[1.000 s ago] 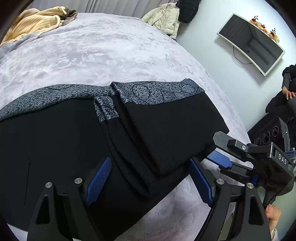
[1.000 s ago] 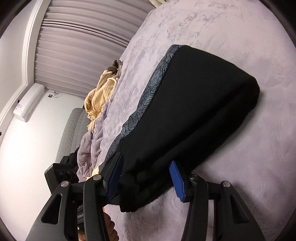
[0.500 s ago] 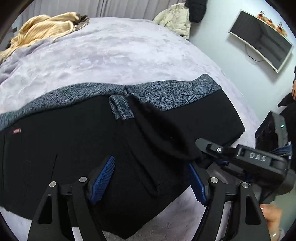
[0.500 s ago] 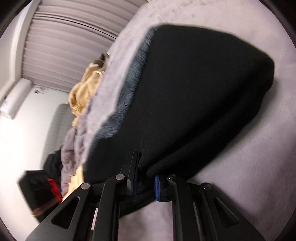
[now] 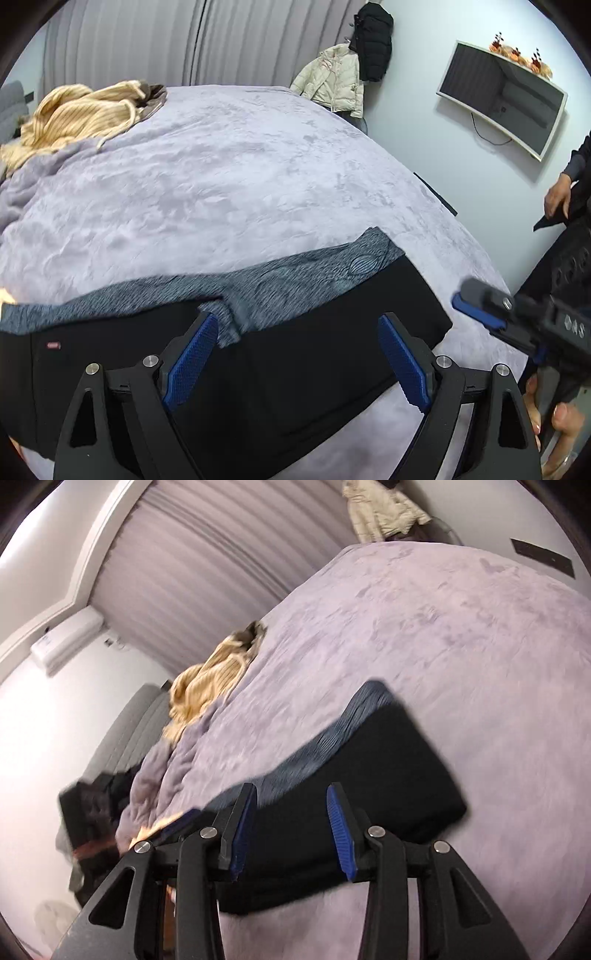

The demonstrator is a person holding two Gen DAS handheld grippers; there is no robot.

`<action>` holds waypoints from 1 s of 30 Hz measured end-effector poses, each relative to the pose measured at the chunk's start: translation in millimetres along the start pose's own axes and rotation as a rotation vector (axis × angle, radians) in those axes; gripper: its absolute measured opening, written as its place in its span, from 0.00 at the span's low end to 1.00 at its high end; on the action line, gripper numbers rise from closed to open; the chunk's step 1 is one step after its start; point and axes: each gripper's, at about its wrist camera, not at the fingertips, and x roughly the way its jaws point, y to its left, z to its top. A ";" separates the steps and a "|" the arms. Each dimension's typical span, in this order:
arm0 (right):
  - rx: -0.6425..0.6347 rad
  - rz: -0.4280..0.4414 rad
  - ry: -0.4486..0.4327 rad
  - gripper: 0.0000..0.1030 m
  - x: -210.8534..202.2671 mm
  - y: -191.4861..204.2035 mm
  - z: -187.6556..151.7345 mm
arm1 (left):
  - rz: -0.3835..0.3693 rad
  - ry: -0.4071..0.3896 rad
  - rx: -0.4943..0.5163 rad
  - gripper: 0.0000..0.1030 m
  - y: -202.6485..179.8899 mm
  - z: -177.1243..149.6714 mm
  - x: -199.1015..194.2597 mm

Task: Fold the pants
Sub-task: 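Release the pants and smooth them flat with both grippers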

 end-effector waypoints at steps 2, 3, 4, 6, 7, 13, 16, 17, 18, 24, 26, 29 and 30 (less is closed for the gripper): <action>0.053 0.028 -0.007 0.43 4.9 -7.0 12.4 | -0.015 -0.020 -0.007 0.86 -9.7 7.0 -3.2; 0.078 0.045 -0.009 0.43 8.5 -10.6 18.1 | -0.031 -0.036 -0.014 0.86 -11.2 9.6 -4.9; 0.093 0.054 -0.006 0.43 15.9 -12.0 23.0 | -0.032 -0.040 -0.013 0.86 -16.2 12.4 -5.1; 0.110 0.058 -0.004 0.43 31.2 -18.6 32.3 | -0.025 -0.021 0.005 0.86 -23.7 15.9 5.2; 0.122 0.043 0.010 0.43 42.5 -22.6 33.6 | -0.024 -0.007 0.027 0.86 -27.2 15.0 14.3; 0.119 -0.083 0.098 0.39 87.3 -45.1 2.8 | 0.077 0.186 0.040 0.86 -4.5 -35.1 75.6; -0.019 -0.138 0.124 0.40 85.8 -24.6 -11.4 | 0.058 0.146 0.082 0.86 -1.6 -46.0 62.5; -0.046 -0.156 0.132 0.41 84.7 -17.8 -14.9 | 0.075 0.146 0.093 0.86 -1.8 -47.2 57.6; -0.063 -0.173 0.142 0.41 84.8 -12.6 -17.1 | 0.083 0.145 0.094 0.86 0.1 -48.4 50.9; -0.070 -0.141 0.150 0.52 61.0 20.5 -43.7 | 0.076 0.090 0.030 0.86 35.8 -63.4 -3.1; -0.095 -0.151 0.150 0.55 54.8 33.6 -53.7 | 0.101 0.074 0.001 0.86 50.8 -69.3 -20.6; -0.138 -0.173 0.166 0.65 48.7 52.9 -67.1 | 0.130 0.051 -0.060 0.92 74.6 -77.5 -47.8; -0.155 -0.177 0.171 0.67 46.4 59.8 -71.6 | 0.131 0.034 -0.078 0.99 82.3 -80.1 -57.3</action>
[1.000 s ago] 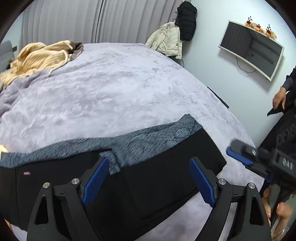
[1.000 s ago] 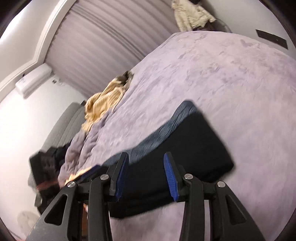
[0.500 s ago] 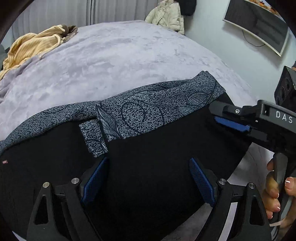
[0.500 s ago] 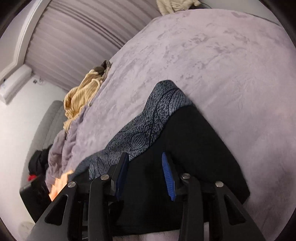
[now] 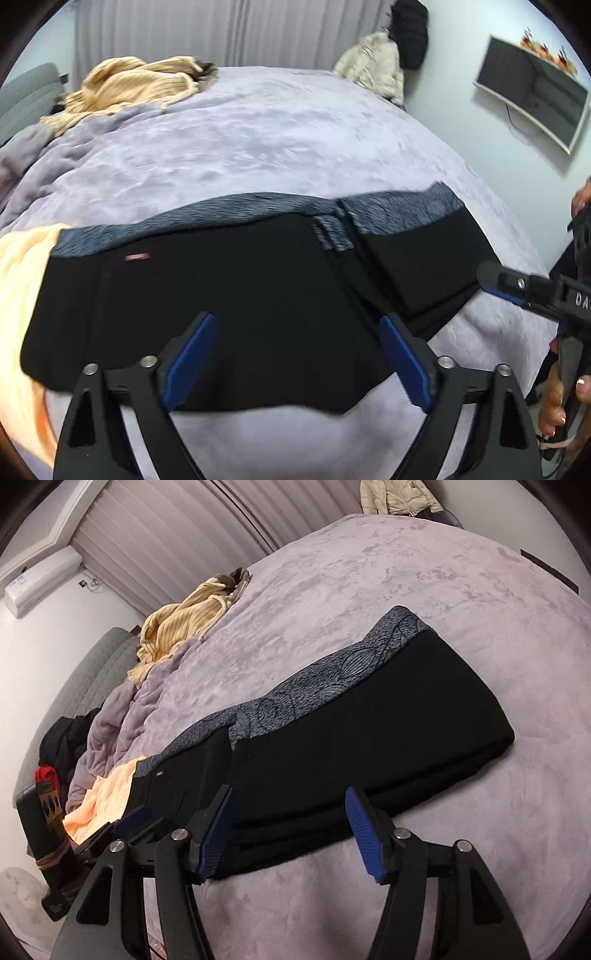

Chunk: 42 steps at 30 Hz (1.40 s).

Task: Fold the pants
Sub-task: 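Release the pants and smooth them flat with both grippers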

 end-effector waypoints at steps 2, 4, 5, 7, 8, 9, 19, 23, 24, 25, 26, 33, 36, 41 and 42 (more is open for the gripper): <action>-0.024 -0.010 0.006 0.71 -3.8 12.3 -7.2 | -0.001 -0.063 -0.035 1.00 18.8 -5.7 -19.8; -0.044 -0.027 0.011 0.76 -7.5 24.5 -13.3 | 0.006 -0.102 -0.055 1.00 34.6 -9.6 -34.0; -0.054 -0.033 0.011 0.78 -9.7 28.8 -16.5 | 0.011 -0.112 -0.063 1.00 41.1 -11.6 -40.0; -0.077 -0.050 0.008 0.79 -11.1 42.2 -21.2 | 0.013 -0.129 -0.083 1.00 55.3 -15.4 -50.8; -0.093 -0.065 0.006 0.80 -12.4 49.2 -24.1 | 0.017 -0.135 -0.093 1.00 61.4 -18.4 -55.0; -0.106 -0.077 0.003 0.81 -13.1 55.4 -27.0 | 0.023 -0.138 -0.100 1.00 66.2 -20.3 -57.6; -0.166 -0.141 0.036 1.00 5.1 102.5 -49.0 | 0.110 -0.146 -0.137 1.00 109.5 -48.8 -82.7; -0.107 -0.129 0.078 1.00 16.8 104.8 -53.4 | 0.131 -0.145 -0.164 1.00 127.9 -56.3 -87.6; -0.097 -0.130 0.086 1.00 19.7 106.6 -55.3 | 0.136 -0.145 -0.173 1.00 132.6 -58.0 -88.5; -0.095 -0.132 0.091 1.00 21.4 107.0 -55.5 | 0.142 -0.143 -0.180 1.00 136.0 -59.4 -89.3; -0.097 -0.135 0.095 1.00 23.1 108.5 -56.3 | 0.146 -0.140 -0.186 1.00 139.3 -60.6 -89.5; -0.108 -0.136 0.130 1.00 33.9 116.6 -61.5 | 0.153 -0.122 -0.201 1.00 148.9 -65.1 -87.0; -0.104 -0.139 0.141 1.00 37.1 117.4 -61.9 | 0.148 -0.117 -0.198 1.00 148.8 -66.3 -84.6; -0.102 -0.150 0.151 1.00 39.5 117.2 -62.6 | 0.139 -0.108 -0.204 1.00 151.0 -67.5 -81.0; -0.103 -0.151 0.153 1.00 40.0 117.4 -62.4 | 0.137 -0.106 -0.206 1.00 151.8 -67.4 -80.0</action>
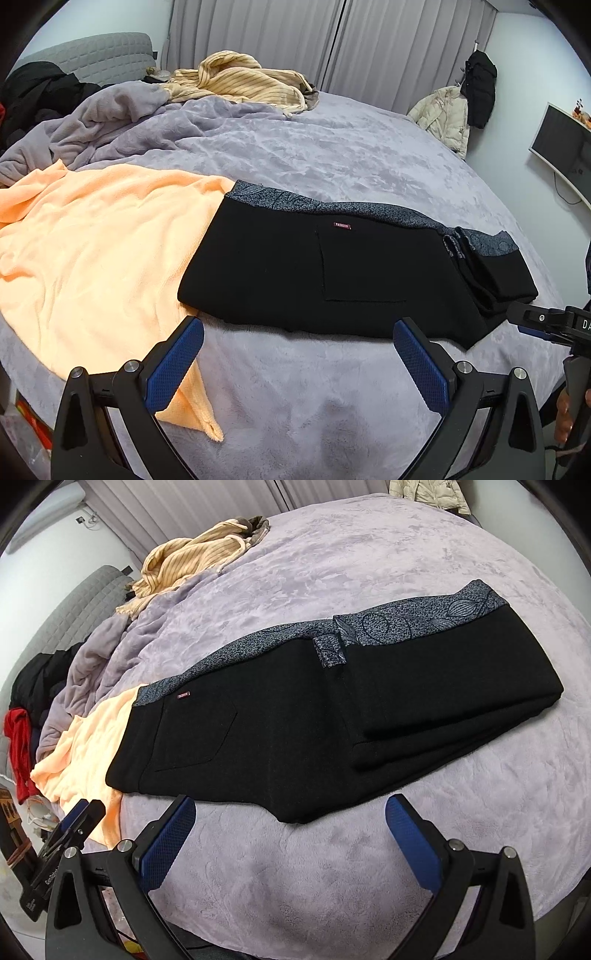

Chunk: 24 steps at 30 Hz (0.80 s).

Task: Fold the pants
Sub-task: 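Release the pants and smooth them flat with both grippers, then grasp the pant leg ends with both grippers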

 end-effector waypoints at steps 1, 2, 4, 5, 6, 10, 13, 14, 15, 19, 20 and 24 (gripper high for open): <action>-0.001 -0.001 0.003 1.00 0.5 0.5 0.0 | 0.001 0.003 -0.002 1.00 0.5 0.0 1.0; -0.003 -0.003 0.006 1.00 1.0 1.3 0.2 | 0.002 0.005 -0.003 1.00 0.6 -0.2 2.0; -0.006 -0.007 0.007 1.00 1.2 2.5 -0.3 | 0.002 0.011 -0.003 1.00 0.0 -0.7 3.8; -0.006 -0.005 0.007 1.00 1.2 2.5 -0.3 | 0.001 0.014 -0.003 1.00 -0.2 -0.7 4.6; -0.005 -0.005 0.007 1.00 1.1 3.0 -0.3 | 0.000 0.015 -0.002 1.00 -0.5 -0.8 5.0; -0.005 -0.006 0.007 1.00 1.6 2.3 0.0 | 0.001 0.021 0.001 1.00 -1.6 -1.4 6.8; -0.003 -0.007 0.010 1.00 2.5 1.8 0.1 | 0.000 0.028 -0.002 1.00 -0.9 -2.0 8.6; -0.001 -0.009 0.013 1.00 3.1 1.1 0.2 | 0.003 0.030 -0.002 1.00 -0.8 -1.9 9.4; 0.002 -0.008 0.014 1.00 3.8 -0.1 0.8 | 0.007 0.032 -0.002 1.00 -1.0 -2.1 10.0; 0.000 -0.007 0.013 1.00 4.8 -2.6 2.1 | 0.024 0.039 0.002 1.00 -1.2 -2.5 13.3; -0.001 -0.006 0.012 1.00 5.2 -2.8 2.5 | 0.025 0.042 0.003 1.00 -0.9 -2.8 14.1; 0.004 -0.001 0.016 1.00 6.5 -3.7 2.2 | 0.036 0.055 -0.005 1.00 1.5 -3.5 17.3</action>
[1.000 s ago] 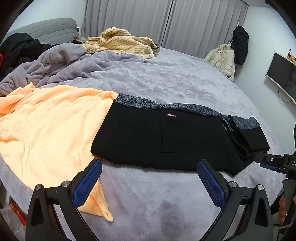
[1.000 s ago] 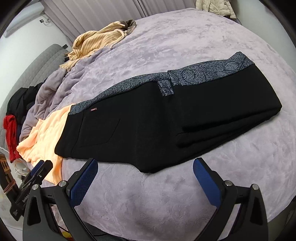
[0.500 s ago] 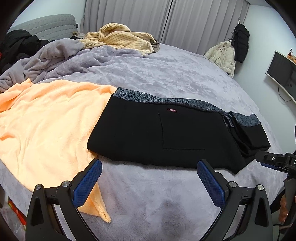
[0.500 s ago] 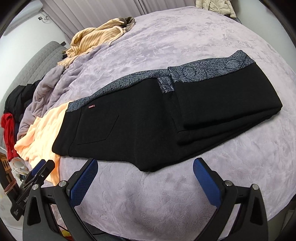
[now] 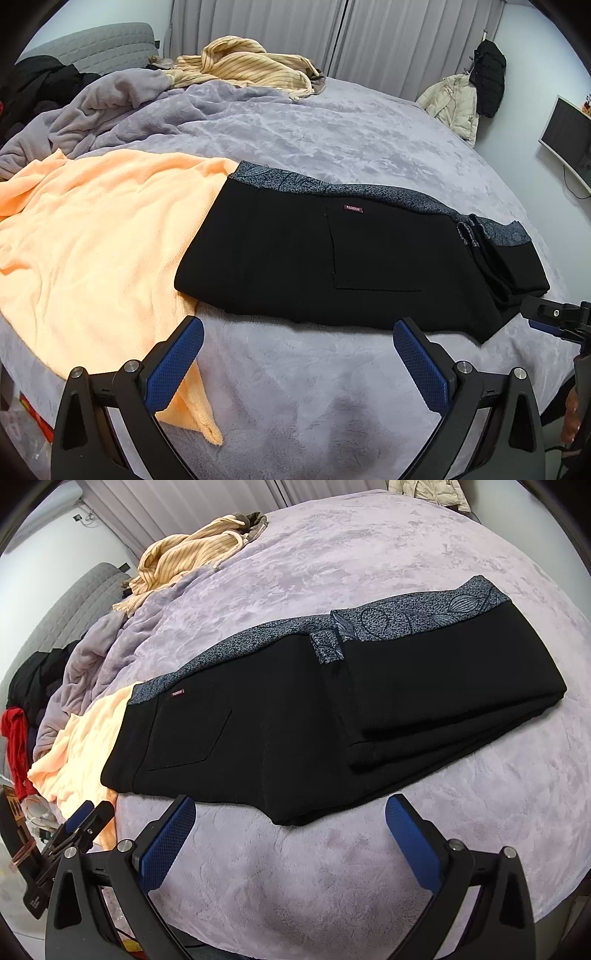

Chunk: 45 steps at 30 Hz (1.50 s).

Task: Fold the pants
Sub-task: 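Grasp the pant leg ends with both grippers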

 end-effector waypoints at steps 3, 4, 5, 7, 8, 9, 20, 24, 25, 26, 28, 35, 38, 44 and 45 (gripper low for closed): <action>0.002 0.004 0.005 1.00 1.0 -0.5 -0.6 | 0.005 0.010 -0.014 1.00 3.3 -0.1 3.3; 0.004 0.007 0.005 1.00 0.8 -1.0 -0.8 | 0.001 0.017 -0.022 1.00 5.1 0.0 4.2; 0.006 0.010 0.003 1.00 0.4 -1.5 -0.8 | -0.003 0.022 -0.030 1.00 7.1 0.0 4.9; 0.009 0.018 -0.003 1.00 -0.4 -1.7 -1.0 | -0.005 0.033 -0.046 1.00 11.8 -0.5 6.3; 0.008 0.023 -0.008 1.00 -0.6 -1.1 -1.9 | -0.005 0.041 -0.054 1.00 14.7 -1.4 7.3; 0.006 0.027 -0.009 1.00 -0.3 -1.2 -2.5 | -0.008 0.053 -0.062 1.00 17.5 -2.7 8.7; -0.030 0.049 0.003 1.00 10.3 3.0 -3.6 | -0.084 0.096 -0.185 1.00 39.4 -0.7 20.4; -0.029 0.050 0.012 1.00 14.1 1.4 -2.6 | -0.074 0.104 -0.180 1.00 36.3 0.6 25.2; -0.029 0.047 0.012 1.00 14.4 0.7 -2.4 | -0.073 0.105 -0.177 1.00 35.6 1.1 25.9; -0.027 0.046 0.012 1.00 14.5 0.2 -1.9 | -0.073 0.107 -0.175 1.00 34.4 1.3 26.7; -0.021 0.050 0.011 1.00 14.4 -1.6 -1.3 | -0.072 0.109 -0.172 1.00 32.7 2.0 28.3; -0.026 0.041 0.011 1.00 13.9 -3.6 0.4 | -0.074 0.115 -0.163 1.00 29.8 5.9 33.1; -0.029 0.042 0.010 1.00 14.4 -2.7 2.9 | -0.084 0.108 -0.170 1.00 30.8 8.3 35.7; -0.078 0.053 -0.003 1.00 20.4 14.3 17.9 | -0.166 0.119 -0.266 1.00 45.3 5.6 54.3; -0.092 0.054 -0.006 1.00 23.4 18.1 20.3 | -0.178 0.119 -0.281 1.00 48.3 4.8 57.3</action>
